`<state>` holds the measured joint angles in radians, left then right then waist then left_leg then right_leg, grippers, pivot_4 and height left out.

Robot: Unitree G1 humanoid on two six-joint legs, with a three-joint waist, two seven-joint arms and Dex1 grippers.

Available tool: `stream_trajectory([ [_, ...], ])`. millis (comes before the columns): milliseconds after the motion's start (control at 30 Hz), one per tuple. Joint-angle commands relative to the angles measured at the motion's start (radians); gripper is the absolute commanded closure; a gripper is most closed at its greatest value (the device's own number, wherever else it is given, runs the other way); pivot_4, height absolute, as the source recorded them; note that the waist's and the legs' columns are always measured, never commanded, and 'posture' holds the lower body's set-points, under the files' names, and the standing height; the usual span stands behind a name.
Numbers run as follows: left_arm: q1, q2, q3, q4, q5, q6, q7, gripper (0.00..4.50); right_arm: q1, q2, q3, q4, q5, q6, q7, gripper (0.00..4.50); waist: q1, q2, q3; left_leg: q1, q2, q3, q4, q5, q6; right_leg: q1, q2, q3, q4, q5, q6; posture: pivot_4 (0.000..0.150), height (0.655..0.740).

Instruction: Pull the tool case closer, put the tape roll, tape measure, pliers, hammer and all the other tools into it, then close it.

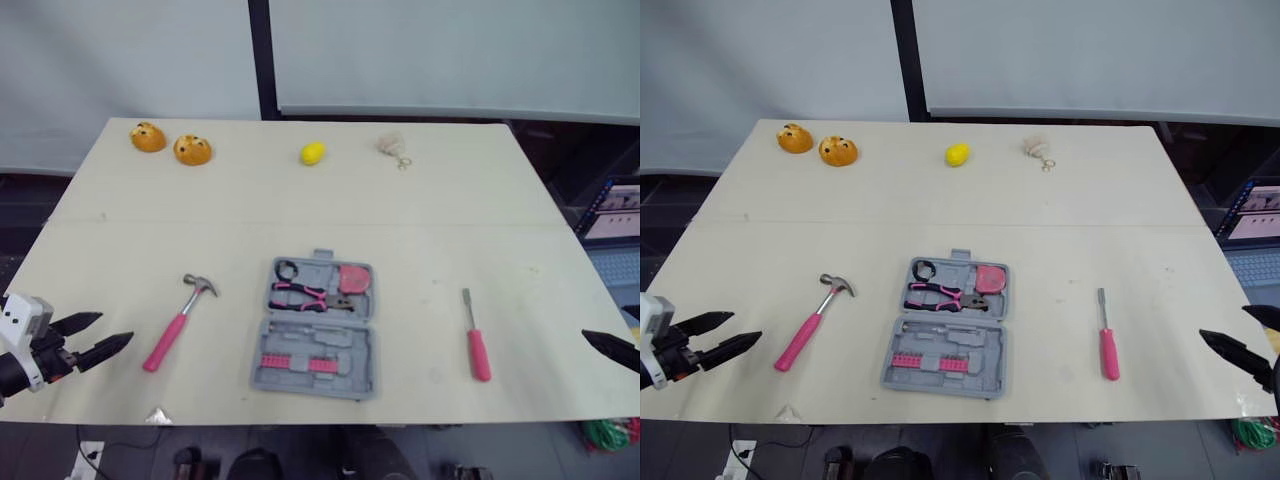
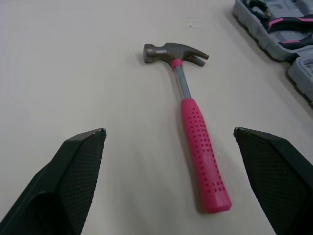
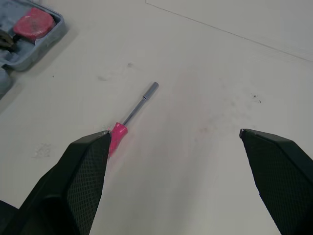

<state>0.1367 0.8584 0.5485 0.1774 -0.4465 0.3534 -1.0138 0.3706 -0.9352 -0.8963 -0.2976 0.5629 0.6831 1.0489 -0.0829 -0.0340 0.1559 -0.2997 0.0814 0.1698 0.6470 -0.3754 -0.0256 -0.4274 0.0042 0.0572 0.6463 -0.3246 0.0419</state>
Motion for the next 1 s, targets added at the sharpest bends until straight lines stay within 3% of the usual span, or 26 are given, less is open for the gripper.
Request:
stream_trajectory([
  [33, 0.004, -0.016, -0.044, -0.125, -0.01, 0.088, 0.061, 0.0, -0.053, -0.028, 0.035, -0.2, 0.144, 0.116, -0.038, 0.06, -0.003, 0.0, 0.0, 0.0, 0.0, 0.0, 0.0, 0.0, 0.0, 0.0, 0.0, 0.0, 0.001, 0.0, 0.0, 0.15, 0.74],
  [200, -0.088, -0.054, -0.139, -0.183, 0.029, 0.218, 0.213, 0.0, -0.215, -0.029, 0.157, -0.403, 0.409, 0.245, -0.154, 0.06, 0.001, 0.001, 0.001, 0.0, 0.0, -0.001, 0.001, 0.001, -0.001, 0.0, 0.001, 0.001, 0.003, 0.0, 0.0, 0.15, 0.74],
  [333, -0.167, -0.073, -0.251, -0.16, 0.075, 0.224, 0.239, 0.0, -0.288, -0.004, 0.292, -0.534, 0.519, 0.24, -0.248, 0.06, 0.011, -0.001, 0.002, -0.001, 0.0, -0.003, 0.002, 0.001, -0.001, 0.0, 0.001, 0.0, 0.001, 0.0, 0.0, 0.15, 0.74],
  [567, -0.313, -0.139, -0.359, 0.024, 0.174, 0.153, 0.308, 0.0, -0.409, 0.016, 0.511, -0.579, 0.52, 0.195, -0.34, 0.06, 0.023, -0.001, 0.002, -0.003, 0.0, -0.001, 0.004, 0.002, 0.001, -0.001, 0.001, 0.0, -0.001, 0.001, 0.001, 0.15, 0.74],
  [1000, -0.388, -0.187, -0.382, 0.216, 0.233, -0.063, 0.288, 0.0, -0.427, -0.007, 0.575, -0.514, 0.46, 0.138, -0.317, 0.06, 0.029, -0.001, 0.002, -0.002, 0.001, -0.001, 0.009, 0.003, 0.001, -0.001, 0.0, 0.0, 0.006, 0.0, 0.001, 0.15, 0.74],
])
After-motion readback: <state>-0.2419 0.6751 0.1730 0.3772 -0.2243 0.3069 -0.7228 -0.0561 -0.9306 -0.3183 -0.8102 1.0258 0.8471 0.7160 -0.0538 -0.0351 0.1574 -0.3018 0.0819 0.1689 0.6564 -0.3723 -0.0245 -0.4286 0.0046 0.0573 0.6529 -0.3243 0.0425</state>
